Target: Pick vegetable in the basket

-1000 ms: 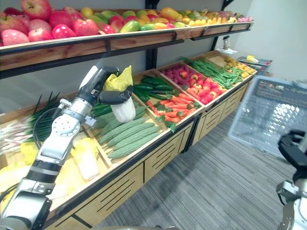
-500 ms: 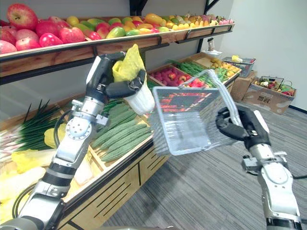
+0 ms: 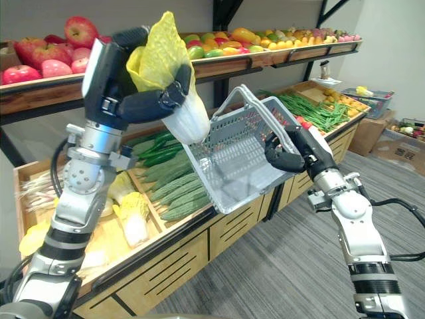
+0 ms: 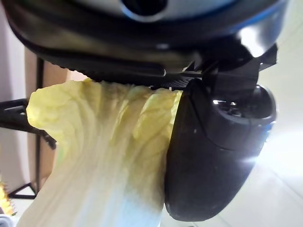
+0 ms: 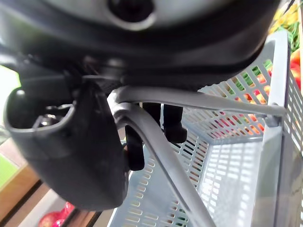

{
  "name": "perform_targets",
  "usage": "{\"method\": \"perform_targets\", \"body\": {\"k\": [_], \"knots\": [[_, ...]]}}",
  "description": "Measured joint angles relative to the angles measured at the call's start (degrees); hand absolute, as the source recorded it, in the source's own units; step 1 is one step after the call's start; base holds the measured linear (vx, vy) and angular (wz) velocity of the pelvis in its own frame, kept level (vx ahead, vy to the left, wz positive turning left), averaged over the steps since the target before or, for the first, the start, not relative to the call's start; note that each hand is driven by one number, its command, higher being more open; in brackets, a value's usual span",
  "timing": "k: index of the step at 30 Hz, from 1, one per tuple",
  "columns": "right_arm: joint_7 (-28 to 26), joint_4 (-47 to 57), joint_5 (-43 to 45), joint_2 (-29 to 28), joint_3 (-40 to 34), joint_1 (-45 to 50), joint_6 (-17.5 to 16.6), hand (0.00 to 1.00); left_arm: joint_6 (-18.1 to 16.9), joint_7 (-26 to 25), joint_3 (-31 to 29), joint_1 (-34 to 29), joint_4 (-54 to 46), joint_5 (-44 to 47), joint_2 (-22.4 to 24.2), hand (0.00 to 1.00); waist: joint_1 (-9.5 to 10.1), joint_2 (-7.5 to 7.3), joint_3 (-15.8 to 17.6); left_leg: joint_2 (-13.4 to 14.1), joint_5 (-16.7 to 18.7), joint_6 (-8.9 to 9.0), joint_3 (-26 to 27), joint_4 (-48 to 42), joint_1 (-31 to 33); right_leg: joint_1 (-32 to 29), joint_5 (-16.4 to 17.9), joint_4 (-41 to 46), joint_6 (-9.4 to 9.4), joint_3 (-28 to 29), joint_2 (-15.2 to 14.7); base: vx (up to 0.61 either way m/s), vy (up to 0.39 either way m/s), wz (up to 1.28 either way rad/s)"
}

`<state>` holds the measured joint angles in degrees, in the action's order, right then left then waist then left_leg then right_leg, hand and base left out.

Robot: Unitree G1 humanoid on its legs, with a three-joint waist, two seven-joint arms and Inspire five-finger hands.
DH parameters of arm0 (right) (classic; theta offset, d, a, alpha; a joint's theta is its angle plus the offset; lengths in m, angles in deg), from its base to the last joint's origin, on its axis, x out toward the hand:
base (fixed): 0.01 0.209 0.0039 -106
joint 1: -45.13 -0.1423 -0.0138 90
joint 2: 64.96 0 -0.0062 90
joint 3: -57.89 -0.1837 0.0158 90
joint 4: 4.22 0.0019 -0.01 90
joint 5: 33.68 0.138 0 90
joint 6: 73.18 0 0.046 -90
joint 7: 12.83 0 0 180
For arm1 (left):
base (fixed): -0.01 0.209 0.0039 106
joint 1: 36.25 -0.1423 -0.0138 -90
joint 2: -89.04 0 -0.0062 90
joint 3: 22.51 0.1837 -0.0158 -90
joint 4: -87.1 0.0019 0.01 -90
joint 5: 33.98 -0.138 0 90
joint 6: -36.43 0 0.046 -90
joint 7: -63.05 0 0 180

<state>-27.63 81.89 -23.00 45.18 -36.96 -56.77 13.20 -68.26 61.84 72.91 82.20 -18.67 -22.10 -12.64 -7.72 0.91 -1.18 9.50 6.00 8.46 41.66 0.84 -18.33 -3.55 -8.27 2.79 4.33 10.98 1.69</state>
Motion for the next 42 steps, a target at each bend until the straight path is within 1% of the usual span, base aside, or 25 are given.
{"method": "perform_targets", "body": {"k": [5, 6, 8, 10, 12, 14, 16, 18, 21, 22, 23, 26, 32, 36, 42], "knots": [[-1.1, -0.9, -2.2, 0.0, 4.4, -2.6, 0.0, 0.00, -0.8, 3.2, 0.5, -1.1, -2.5, 0.0, -3.9, 0.00, 0.38, 0.56, -0.4, 0.1, 0.0, 0.04, -0.1, 0.1, 0.0, 0.1, 0.0, -0.2, -0.02, 0.0, 0.0, 0.00, -0.005, 0.01], [-1.6, -0.9, -2.8, 0.1, 6.3, -3.7, 0.0, 0.00, -0.9, 4.4, 1.2, -1.8, -3.5, 0.0, -5.5, 0.00, 0.40, 0.63, -0.4, 0.1, -0.1, 0.04, -0.1, 0.1, 0.0, 0.1, -0.1, -0.2, -0.05, 0.0, 0.0, 0.00, 0.000, 0.00], [-2.3, -0.8, -3.7, 0.1, 8.2, -4.9, 0.0, 0.00, -0.9, 5.2, 2.0, -3.1, -4.7, 0.0, -6.7, 0.00, 0.45, 0.77, -0.5, 0.1, -0.1, 0.04, -0.1, 0.0, 0.0, 0.2, -0.1, -0.2, -0.07, 0.0, 0.0, 0.00, -0.016, 0.00], [-3.2, -0.5, -4.6, 0.0, 10.2, -5.7, 0.0, 0.00, -1.0, 6.1, 3.4, -5.0, -6.3, 0.0, -7.4, 0.00, 1.07, 1.03, -0.7, 0.2, 0.0, 0.03, -0.2, 0.0, 0.0, 0.2, -0.1, -0.2, -0.09, -0.1, 0.0, 0.00, -0.016, 0.01], [-3.8, -0.1, -5.6, -0.1, 11.3, -5.7, -0.1, 0.00, -1.0, 6.7, 3.4, -6.4, -7.4, 0.0, -7.9, 0.00, 1.35, 1.11, -0.8, 0.2, -0.1, 0.02, -0.4, 0.0, 0.0, 0.4, -0.1, -0.2, -0.09, -0.3, 0.0, 0.00, -0.027, 0.07], [-4.4, 0.3, -6.7, -0.1, 11.4, -5.7, -0.2, 0.00, -1.1, 6.9, 3.4, -7.2, -8.0, 0.0, -9.0, 0.00, 1.51, 1.11, -0.8, 0.3, -0.2, -0.05, -1.1, 0.0, 0.2, 0.5, -0.1, -0.3, -0.09, -0.7, -0.2, 0.00, -0.027, 0.15], [-4.9, 1.1, -7.1, -0.1, 11.4, -5.7, -0.2, 0.00, -1.1, 8.2, 3.6, -7.6, -8.5, 0.0, -10.6, 0.00, 1.70, 1.11, -0.8, 0.3, -0.4, -0.11, -1.8, 0.1, 0.4, 0.6, -0.1, -0.4, -0.09, -1.2, -0.5, 0.01, -0.026, 0.16], [-4.9, 1.8, -7.2, -0.1, 11.4, -5.7, -0.5, 0.00, -1.1, 8.9, 4.9, -7.9, -9.4, -0.1, -11.8, 0.00, 2.10, 1.13, -0.8, 0.3, -0.4, -0.12, -1.9, 0.1, 0.5, 0.7, -0.1, -0.4, -0.09, -1.3, -0.5, 0.01, -0.021, 0.05], [-5.0, 2.8, -7.3, -0.1, 11.6, -5.7, -1.5, 0.00, -1.2, 10.6, 7.0, -10.0, -10.7, -0.2, -12.7, 0.00, 2.50, 1.21, -1.0, 0.3, -0.5, -0.12, -2.0, 0.1, 0.6, 0.7, -0.1, -0.5, -0.09, -1.4, -0.6, 0.00, 0.000, 0.00], [-5.0, 3.0, -7.3, -0.1, 11.6, -5.7, -1.6, 0.00, -1.2, 10.9, 7.3, -10.6, -10.7, -0.2, -12.7, 0.00, 2.56, 1.21, -1.0, 0.3, -0.5, -0.12, -2.0, 0.1, 0.6, 0.7, -0.1, -0.5, -0.09, -1.4, -0.6, 0.00, 0.000, 0.00], [-5.2, 3.4, -7.3, 0.0, 11.6, -5.7, -1.9, 0.00, -1.1, 11.6, 7.3, -12.5, -10.6, -0.3, -12.7, 0.00, 2.59, 1.17, -1.0, 0.3, -0.5, -0.14, -2.1, 0.1, 0.6, 0.7, -0.1, -0.6, -0.09, -1.5, -0.6, 0.00, 0.000, 0.00], [-5.2, 3.7, -7.3, 0.0, 11.6, -5.7, -2.0, 0.00, -0.9, 12.0, 7.3, -14.3, -9.8, -0.7, -12.8, 0.00, 2.61, 0.94, -1.3, 0.3, -0.5, -0.23, -2.4, 0.2, 0.8, 0.7, -0.1, -0.7, -0.10, -1.7, -0.7, 0.00, -0.016, 0.03], [-5.2, 4.3, -7.3, 0.4, 11.6, -5.0, -2.1, 0.00, -0.6, 12.4, 7.3, -14.3, -6.8, -1.1, -13.0, 0.00, 2.66, 0.67, -2.0, 0.3, -0.9, -0.47, -3.1, 1.0, 1.1, 0.8, -0.1, -1.1, -0.11, -2.6, -0.8, 0.01, -0.025, 0.08], [-5.2, 4.4, -7.3, 0.4, 11.6, -4.5, -2.1, 0.00, 0.4, 12.9, 7.3, -15.6, -4.2, -1.2, -13.0, 0.00, 2.70, 0.67, -2.0, 0.3, -1.1, -0.21, -3.1, 1.1, 1.3, 0.8, -0.1, -1.5, -0.12, -2.7, -0.8, 0.00, 0.000, 0.00], [-5.2, 5.1, -7.3, 0.4, 10.7, -2.2, -2.1, 0.00, 2.3, 15.5, 7.5, -20.4, -2.5, -1.3, -12.9, 0.00, 2.65, 0.66, -2.0, 0.3, -1.0, -0.17, -3.1, 1.4, 1.4, 0.8, -0.1, -1.8, -0.12, -2.7, -0.8, 0.00, 0.000, 0.00]]}}
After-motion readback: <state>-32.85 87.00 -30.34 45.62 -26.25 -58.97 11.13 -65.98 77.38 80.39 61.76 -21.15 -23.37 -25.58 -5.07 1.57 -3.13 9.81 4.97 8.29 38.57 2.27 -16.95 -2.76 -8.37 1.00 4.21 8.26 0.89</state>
